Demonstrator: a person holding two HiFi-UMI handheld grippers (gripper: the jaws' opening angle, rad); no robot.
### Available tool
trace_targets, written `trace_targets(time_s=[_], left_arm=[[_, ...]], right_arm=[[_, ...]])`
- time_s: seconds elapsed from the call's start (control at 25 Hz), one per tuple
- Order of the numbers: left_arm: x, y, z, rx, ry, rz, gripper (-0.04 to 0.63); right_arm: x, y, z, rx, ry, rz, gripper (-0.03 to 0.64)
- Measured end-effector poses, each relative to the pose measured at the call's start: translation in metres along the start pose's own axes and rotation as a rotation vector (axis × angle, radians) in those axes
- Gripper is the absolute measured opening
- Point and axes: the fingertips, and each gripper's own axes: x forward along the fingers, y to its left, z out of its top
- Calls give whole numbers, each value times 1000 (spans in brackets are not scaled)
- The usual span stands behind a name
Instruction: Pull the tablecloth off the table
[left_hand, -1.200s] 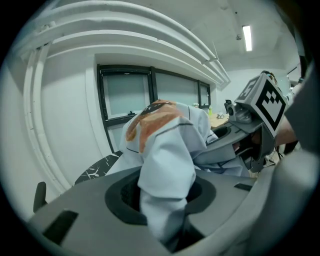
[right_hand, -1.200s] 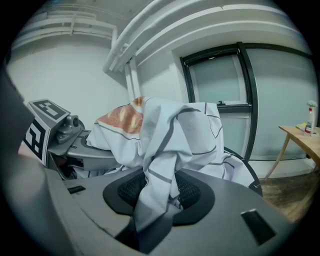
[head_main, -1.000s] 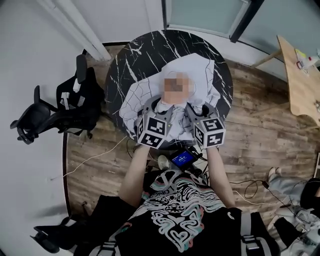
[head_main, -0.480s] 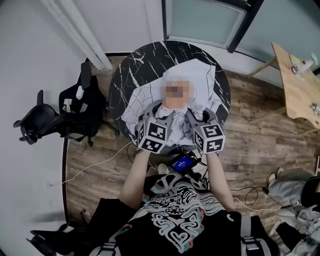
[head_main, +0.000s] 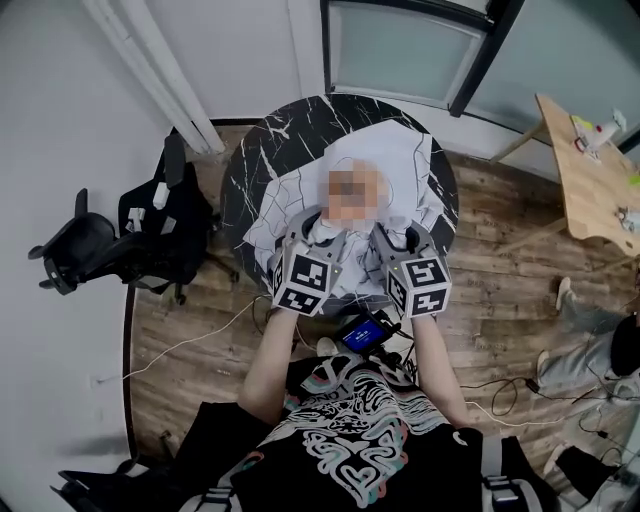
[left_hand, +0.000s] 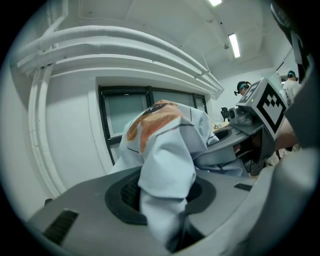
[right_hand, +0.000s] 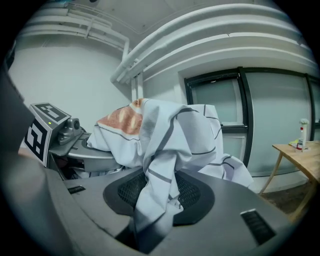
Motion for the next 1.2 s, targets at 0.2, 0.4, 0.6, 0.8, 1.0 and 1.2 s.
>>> trace_targets(time_s=[0.2, 0.4, 0.6, 0.8, 1.0, 1.2], left_arm=[[-6, 1, 11, -9, -36, -7, 144], [-12, 4, 24, -19, -84, -10, 143], [-14, 8, 37, -56, -128, -5, 141], [-18, 9, 46, -56, -155, 4, 140], [-19, 7, 50, -53, -168, 9, 140], [-20, 6, 50, -53, -172, 5, 140]], right_arm=[[-6, 3, 11, 7, -40, -14, 156], [-11, 6, 23, 31, -96, -26, 153], [-13, 5, 37, 3, -105, -32, 152], [-16, 5, 46, -10, -123, -34, 150], [-19, 6, 49, -36, -130, -45, 144], [-21, 7, 50, -41, -129, -52, 137]])
